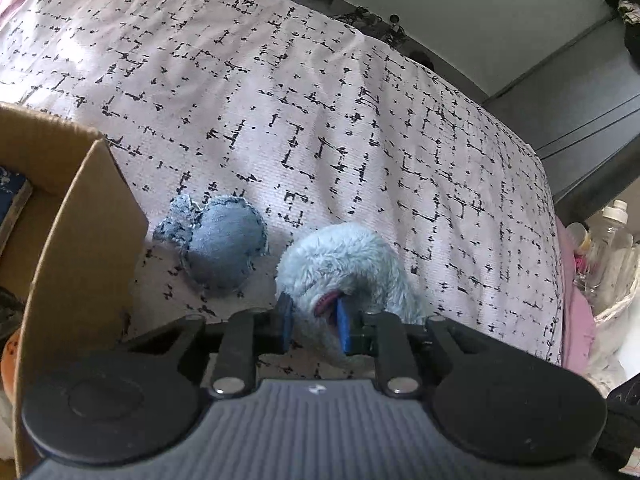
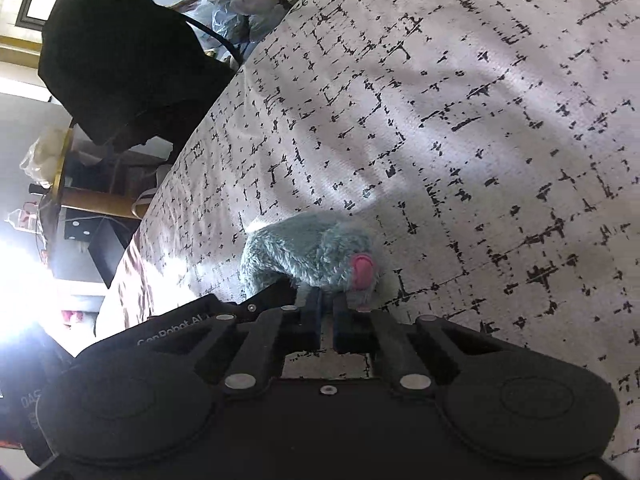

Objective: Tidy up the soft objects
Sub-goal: 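Lift the fluffy plush with both grippers and carry it over the cardboard box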

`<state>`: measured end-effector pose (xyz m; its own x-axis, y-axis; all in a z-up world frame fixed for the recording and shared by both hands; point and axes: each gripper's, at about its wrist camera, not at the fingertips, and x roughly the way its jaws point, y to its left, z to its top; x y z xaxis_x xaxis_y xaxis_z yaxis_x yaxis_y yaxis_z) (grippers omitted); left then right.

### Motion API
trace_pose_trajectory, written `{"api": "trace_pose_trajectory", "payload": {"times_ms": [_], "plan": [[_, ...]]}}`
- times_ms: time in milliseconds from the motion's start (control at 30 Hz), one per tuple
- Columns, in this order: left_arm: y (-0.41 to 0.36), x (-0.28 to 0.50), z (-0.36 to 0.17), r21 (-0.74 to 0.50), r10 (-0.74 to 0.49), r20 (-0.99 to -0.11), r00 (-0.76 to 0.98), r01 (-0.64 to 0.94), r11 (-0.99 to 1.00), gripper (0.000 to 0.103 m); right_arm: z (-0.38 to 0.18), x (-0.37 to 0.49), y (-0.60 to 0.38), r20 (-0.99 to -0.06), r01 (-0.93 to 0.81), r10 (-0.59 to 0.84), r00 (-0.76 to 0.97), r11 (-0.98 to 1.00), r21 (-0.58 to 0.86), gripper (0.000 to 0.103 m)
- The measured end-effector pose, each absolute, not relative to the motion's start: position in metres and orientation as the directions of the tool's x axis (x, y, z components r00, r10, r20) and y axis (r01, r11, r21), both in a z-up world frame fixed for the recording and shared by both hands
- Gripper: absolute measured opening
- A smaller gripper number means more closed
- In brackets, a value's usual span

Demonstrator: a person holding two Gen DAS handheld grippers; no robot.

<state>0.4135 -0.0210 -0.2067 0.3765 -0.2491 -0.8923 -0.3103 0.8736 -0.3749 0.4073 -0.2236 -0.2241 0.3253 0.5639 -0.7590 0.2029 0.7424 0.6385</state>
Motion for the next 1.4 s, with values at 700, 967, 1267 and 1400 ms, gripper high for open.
{"api": "trace_pose_trajectory", "payload": {"times_ms": [700, 967, 1267, 1400], "plan": [[-0.006, 0.346, -0.137, -0.373, -0.254, -0.893, 0.373, -0.294, 0.880, 0.015, -0.156, 0.341, -0.208, -0.719, 0.078, 0.588, 0.370, 0.751, 0.655, 0.002], [0.008, 0.320, -0.117, -0.386, -0.257, -0.883, 0.393, -0.294, 0.874, 0.015, -0.135, 0.316, -0.194, -0.701, 0.032, 0.595, 0.392, 0.753, 0.657, 0.002], [0.032, 0.299, -0.099, -0.409, -0.258, -0.866, 0.429, -0.308, 0.859, 0.015, -0.117, 0.299, -0.172, -0.681, -0.008, 0.608, 0.409, 0.748, 0.663, 0.002], [0.048, 0.292, -0.092, -0.417, -0.256, -0.859, 0.443, -0.317, 0.852, 0.015, -0.110, 0.296, -0.158, -0.667, -0.032, 0.622, 0.409, 0.741, 0.671, 0.002]]}}
